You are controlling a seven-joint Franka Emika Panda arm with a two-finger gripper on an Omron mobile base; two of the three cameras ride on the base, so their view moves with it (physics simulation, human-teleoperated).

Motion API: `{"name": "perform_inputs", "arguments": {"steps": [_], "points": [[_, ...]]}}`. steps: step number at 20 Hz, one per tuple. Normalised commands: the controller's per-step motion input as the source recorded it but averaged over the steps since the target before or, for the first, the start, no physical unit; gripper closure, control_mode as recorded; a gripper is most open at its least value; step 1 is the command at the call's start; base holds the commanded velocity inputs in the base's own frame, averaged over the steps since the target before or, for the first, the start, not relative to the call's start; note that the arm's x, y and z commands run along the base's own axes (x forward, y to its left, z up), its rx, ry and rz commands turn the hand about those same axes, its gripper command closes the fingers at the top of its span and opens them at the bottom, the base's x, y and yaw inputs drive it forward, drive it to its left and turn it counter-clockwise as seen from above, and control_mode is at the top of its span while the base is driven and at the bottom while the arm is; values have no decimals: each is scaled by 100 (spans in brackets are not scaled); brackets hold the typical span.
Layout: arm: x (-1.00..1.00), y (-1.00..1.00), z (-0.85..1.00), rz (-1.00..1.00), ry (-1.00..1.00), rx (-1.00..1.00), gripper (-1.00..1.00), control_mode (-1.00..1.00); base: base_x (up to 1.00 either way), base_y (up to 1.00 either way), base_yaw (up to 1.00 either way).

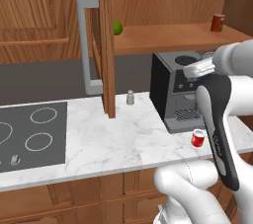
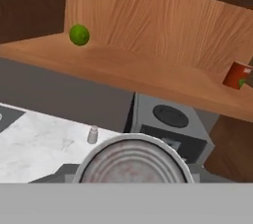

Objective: Pick the cans from the counter and place them in their designated side in the cabinet.

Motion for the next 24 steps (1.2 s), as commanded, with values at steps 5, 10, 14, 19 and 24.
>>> {"name": "perform_inputs", "arguments": {"steps": [5,10,14,19,24], "points": [[0,-18,12,0,-4,-3,100,-100,0,0,0],[0,-18,11,0,-4,-3,100,-100,0,0,0],[0,-19,5,0,-3,-3,100,-100,0,0,0],[0,-19,11,-1,-5,-4,100,-100,0,0,0],[0,-15,11,-4,-3,-2,100,-100,0,0,0]]}}
